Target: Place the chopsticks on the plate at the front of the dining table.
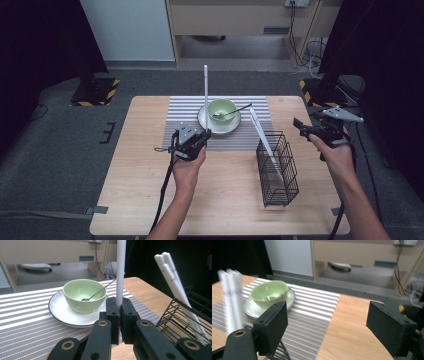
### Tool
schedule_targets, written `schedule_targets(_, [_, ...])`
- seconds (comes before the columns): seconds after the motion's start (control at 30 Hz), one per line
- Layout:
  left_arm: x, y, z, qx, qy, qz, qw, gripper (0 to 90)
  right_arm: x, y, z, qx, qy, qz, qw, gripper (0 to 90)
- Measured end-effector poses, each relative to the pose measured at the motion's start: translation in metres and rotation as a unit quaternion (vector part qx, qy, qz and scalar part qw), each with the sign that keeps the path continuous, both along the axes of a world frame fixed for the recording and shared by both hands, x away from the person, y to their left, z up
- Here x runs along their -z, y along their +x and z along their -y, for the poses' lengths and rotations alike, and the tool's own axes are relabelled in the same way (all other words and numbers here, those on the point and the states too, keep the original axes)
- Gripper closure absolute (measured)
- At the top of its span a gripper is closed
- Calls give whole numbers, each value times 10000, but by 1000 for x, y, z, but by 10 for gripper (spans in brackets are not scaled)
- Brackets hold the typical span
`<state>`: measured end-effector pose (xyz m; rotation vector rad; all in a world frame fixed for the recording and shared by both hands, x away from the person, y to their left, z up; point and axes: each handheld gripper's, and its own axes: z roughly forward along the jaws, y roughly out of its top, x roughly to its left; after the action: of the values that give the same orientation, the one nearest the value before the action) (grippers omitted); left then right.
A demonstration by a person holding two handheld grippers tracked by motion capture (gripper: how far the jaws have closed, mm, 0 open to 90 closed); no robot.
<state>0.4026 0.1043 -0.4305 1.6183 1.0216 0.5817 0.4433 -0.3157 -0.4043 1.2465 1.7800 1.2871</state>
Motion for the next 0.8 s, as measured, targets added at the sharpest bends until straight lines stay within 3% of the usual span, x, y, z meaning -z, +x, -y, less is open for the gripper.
schedule_targets(0.23, [2,5,-3,-155,-59,-100,9998,862,39,-2,12,289,-168,-374,9987,162])
schedule_targets(0.3, [3,7,-3,-174,-45,-118,9998,862,52,-3,13,380,-394,-564,9969,157])
schedule_targets(0.47, [4,13,-3,-295,3,-135,9995,862,81,-4,14,344,-616,-980,9927,146])
schedule_targets(0.8, [1,22,-3,-617,-107,-214,9978,862,109,-8,10,265,-520,-1256,9904,103])
